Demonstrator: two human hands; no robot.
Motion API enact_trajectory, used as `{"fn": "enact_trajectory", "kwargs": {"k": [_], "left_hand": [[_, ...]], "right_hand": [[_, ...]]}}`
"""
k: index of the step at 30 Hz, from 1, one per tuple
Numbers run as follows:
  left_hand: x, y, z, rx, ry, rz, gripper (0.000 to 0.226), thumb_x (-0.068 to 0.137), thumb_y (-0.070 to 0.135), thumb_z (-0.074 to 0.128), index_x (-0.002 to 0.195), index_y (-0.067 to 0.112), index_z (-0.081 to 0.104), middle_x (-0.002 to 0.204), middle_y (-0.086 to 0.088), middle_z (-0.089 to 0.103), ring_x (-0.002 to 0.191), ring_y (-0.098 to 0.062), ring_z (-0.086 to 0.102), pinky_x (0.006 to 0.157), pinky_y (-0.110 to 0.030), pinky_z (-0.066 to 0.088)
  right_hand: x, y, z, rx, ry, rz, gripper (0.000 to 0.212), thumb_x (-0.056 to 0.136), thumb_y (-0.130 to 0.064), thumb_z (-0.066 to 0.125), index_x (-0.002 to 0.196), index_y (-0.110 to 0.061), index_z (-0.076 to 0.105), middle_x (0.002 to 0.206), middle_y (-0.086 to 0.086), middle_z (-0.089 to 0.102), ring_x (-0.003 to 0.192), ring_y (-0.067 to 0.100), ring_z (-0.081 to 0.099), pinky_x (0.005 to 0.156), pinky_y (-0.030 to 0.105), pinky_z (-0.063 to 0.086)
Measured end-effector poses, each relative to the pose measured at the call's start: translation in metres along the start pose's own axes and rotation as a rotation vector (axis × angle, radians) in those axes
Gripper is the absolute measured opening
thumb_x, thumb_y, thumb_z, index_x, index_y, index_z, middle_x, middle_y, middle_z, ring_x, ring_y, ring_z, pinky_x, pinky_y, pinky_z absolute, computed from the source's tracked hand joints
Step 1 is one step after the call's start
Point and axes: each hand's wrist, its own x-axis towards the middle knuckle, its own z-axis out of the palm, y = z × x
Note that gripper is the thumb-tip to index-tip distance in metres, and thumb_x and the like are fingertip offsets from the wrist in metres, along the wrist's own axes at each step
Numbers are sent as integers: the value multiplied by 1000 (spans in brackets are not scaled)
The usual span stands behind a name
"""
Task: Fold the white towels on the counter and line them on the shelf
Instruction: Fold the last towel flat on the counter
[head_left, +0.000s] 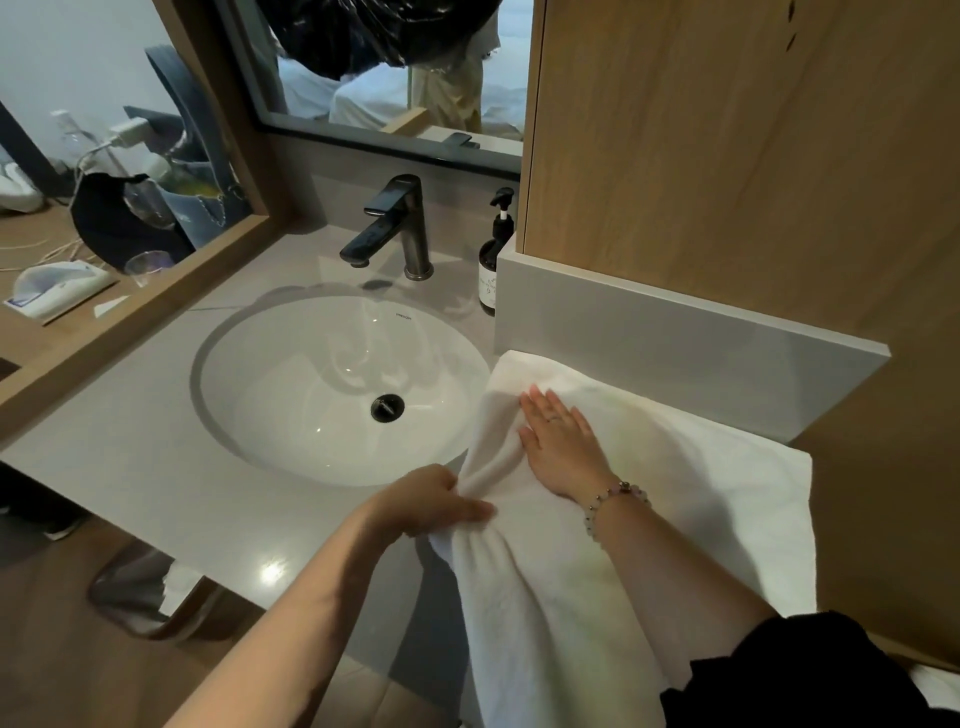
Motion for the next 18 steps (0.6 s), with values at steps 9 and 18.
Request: {"fn": "enact_trajectory", "kwargs": {"k": [9,18], "left_hand": [[-41,-37,37,-793,7,185,40,83,31,66,117,13,54,109,-3,66,94,-12,67,76,-22,54],[-45,-31,54,-702,158,207,22,97,25,49,118,23,54,110,8,65,99,-6,63,87,-26,53]], "right_hand": [[5,-1,-5,-7,-44,4,52,103,-31,18,151,-20,5,159,-4,-4,146,12,-5,116,34,-1],[-23,-29,10,88,-33,-42,53,102,-34,17,151,-19,6,159,-6,-4,145,8,-7,116,32,-6]]}}
